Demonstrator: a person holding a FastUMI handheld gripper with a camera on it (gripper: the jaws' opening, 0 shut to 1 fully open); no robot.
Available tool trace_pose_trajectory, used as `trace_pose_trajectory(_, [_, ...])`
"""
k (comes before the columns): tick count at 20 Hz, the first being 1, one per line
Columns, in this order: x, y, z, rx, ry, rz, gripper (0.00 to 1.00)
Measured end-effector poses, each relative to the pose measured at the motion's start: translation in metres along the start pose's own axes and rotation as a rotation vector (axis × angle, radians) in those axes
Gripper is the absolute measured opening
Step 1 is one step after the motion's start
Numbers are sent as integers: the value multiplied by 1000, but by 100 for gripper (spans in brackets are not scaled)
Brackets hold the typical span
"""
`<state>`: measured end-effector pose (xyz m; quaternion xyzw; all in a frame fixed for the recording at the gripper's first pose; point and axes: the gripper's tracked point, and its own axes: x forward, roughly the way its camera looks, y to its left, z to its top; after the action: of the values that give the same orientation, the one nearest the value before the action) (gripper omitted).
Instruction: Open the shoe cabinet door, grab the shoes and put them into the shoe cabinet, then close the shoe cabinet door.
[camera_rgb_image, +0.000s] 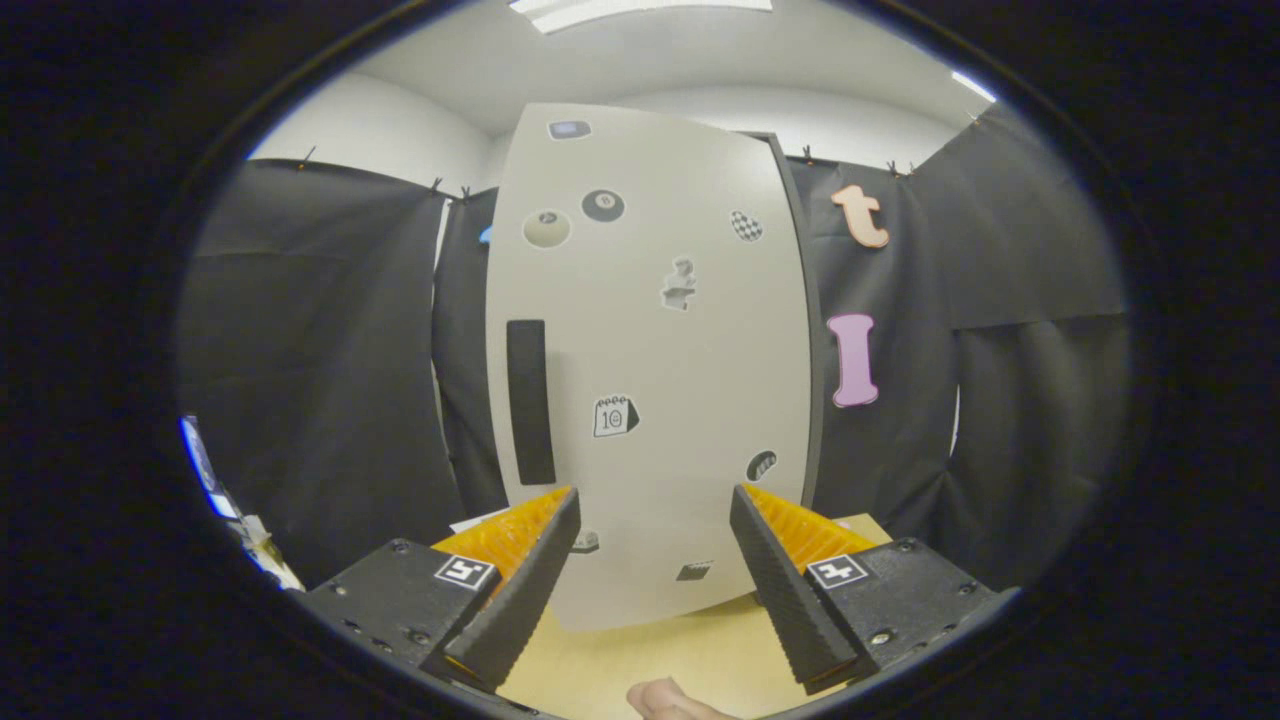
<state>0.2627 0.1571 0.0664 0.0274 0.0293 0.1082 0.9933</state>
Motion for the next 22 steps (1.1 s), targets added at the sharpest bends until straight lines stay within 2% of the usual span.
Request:
trace_pose_trajectory(3, [-11,2,19,-57,7,-29,99])
trace_pose_trajectory(6, [-32,6,36,-107,-62,-53,99])
trace_pose_trajectory(10, [-69,2,5,-104,-96,3,99])
trace_pose_trajectory(12, [-85,-6,-13,-75,-92,7,99])
trace_pose_trajectory(14, [-89,-17,-21,-99,-96,10,99])
trace_pose_trajectory(19, [-88,-62,-31,-99,-85,-78,99])
trace_pose_trajectory(22, [-90,-75,-33,-95,-97,-81,99])
